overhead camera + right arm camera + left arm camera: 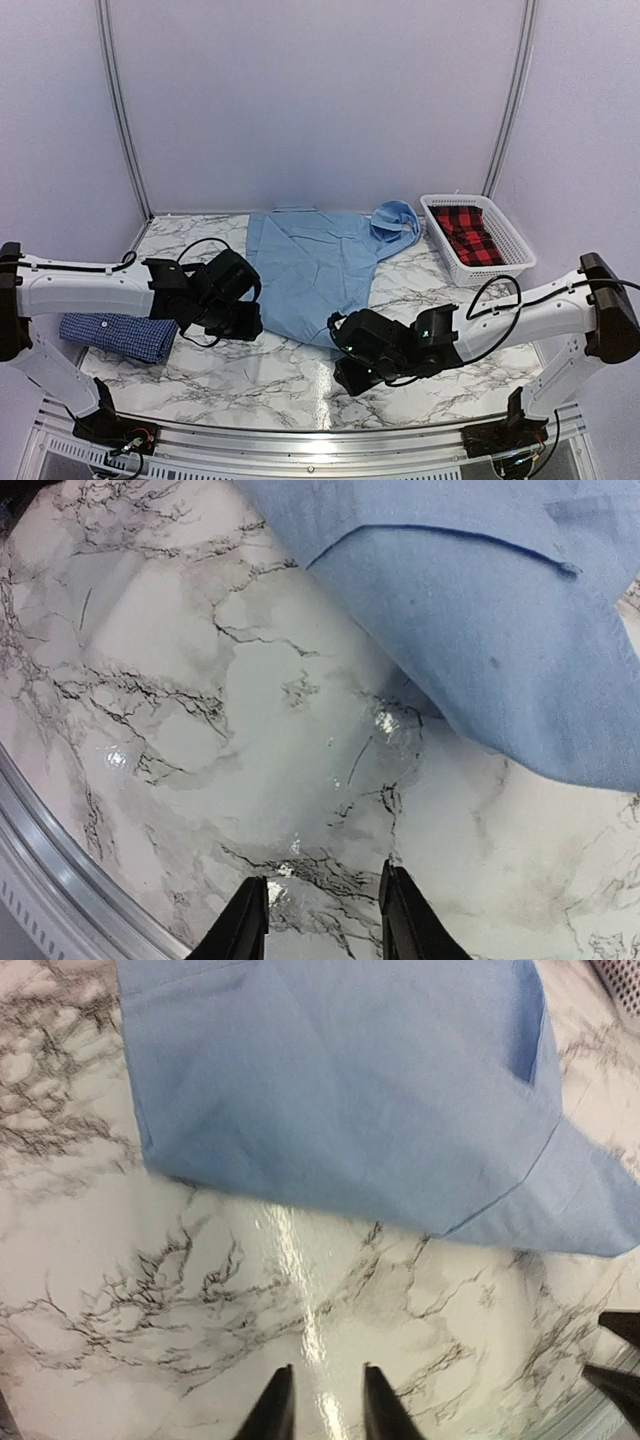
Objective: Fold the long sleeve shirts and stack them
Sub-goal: Adjust the crumpled shirt at the center of the board.
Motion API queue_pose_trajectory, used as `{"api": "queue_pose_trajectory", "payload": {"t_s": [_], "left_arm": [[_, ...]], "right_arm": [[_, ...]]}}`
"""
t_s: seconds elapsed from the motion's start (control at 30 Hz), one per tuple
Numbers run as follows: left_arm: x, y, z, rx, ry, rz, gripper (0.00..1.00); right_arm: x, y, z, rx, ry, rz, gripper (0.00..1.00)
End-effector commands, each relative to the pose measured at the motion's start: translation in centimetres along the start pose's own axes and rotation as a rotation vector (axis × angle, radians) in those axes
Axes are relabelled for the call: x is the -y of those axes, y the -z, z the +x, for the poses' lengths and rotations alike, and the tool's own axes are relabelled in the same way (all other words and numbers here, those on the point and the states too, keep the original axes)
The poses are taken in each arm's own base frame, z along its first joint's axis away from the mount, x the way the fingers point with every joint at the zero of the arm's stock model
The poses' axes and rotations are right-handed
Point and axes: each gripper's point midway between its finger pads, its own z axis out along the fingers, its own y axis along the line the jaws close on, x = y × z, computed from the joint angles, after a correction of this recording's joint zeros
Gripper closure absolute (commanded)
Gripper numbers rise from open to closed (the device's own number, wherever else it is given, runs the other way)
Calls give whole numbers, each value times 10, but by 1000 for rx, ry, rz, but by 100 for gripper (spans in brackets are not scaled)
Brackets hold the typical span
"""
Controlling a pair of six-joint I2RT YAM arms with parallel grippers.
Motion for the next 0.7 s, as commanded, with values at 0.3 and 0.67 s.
{"api": "queue_pose_trajectory", "payload": {"t_s": [0.3, 0.67], "left_arm": [[7, -26, -153, 133, -21, -126, 37], [9, -112, -189, 9, -64, -166, 32]], "right_arm": [[19, 67, -59, 213, -164, 112, 44], [52, 78, -81, 264, -244, 125, 36]]}}
